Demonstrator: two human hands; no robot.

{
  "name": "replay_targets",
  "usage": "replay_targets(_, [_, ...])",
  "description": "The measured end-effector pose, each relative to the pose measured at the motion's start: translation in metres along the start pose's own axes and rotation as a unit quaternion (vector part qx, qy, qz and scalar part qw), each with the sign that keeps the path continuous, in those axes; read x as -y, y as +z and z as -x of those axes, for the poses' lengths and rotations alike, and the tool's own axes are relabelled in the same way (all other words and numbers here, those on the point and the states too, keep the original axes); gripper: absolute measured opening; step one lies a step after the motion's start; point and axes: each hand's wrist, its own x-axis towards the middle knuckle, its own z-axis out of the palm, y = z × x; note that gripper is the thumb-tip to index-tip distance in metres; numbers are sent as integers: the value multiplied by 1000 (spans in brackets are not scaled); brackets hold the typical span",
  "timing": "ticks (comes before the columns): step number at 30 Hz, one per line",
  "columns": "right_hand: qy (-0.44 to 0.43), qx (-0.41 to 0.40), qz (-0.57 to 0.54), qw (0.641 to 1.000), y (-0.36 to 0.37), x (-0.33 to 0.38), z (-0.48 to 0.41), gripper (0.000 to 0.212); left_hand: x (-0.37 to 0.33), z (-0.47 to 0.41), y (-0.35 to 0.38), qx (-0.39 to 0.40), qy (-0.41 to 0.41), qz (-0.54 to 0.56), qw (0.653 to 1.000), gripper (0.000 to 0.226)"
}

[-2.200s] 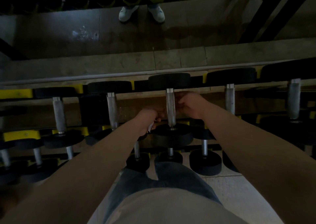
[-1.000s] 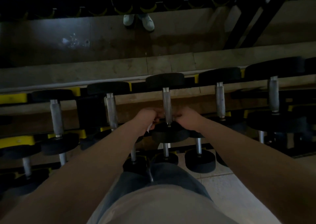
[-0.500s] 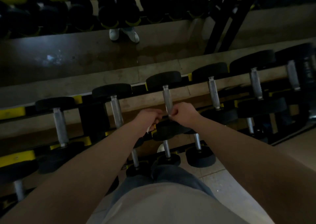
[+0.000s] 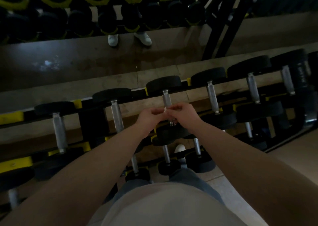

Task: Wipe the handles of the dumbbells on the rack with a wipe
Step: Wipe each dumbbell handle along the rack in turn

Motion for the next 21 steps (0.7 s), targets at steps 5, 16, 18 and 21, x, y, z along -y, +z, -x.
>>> replay_targets(5, [24, 37, -36, 998, -12, -2, -23, 17, -3, -29, 13, -141, -5, -23, 990, 30])
replay_targets(16, [23, 105, 18, 994, -72, -22, -74, 13, -15, -66, 42, -251, 12, -110, 962, 12])
replay_targets(18, [16, 122, 30, 992, -78, -25, -79, 13, -6, -55, 46, -225, -24, -177, 958, 15])
replay_targets(21, [28, 155, 57, 986, -76, -32, -81, 12, 10, -40, 49, -133, -88, -265, 951, 13])
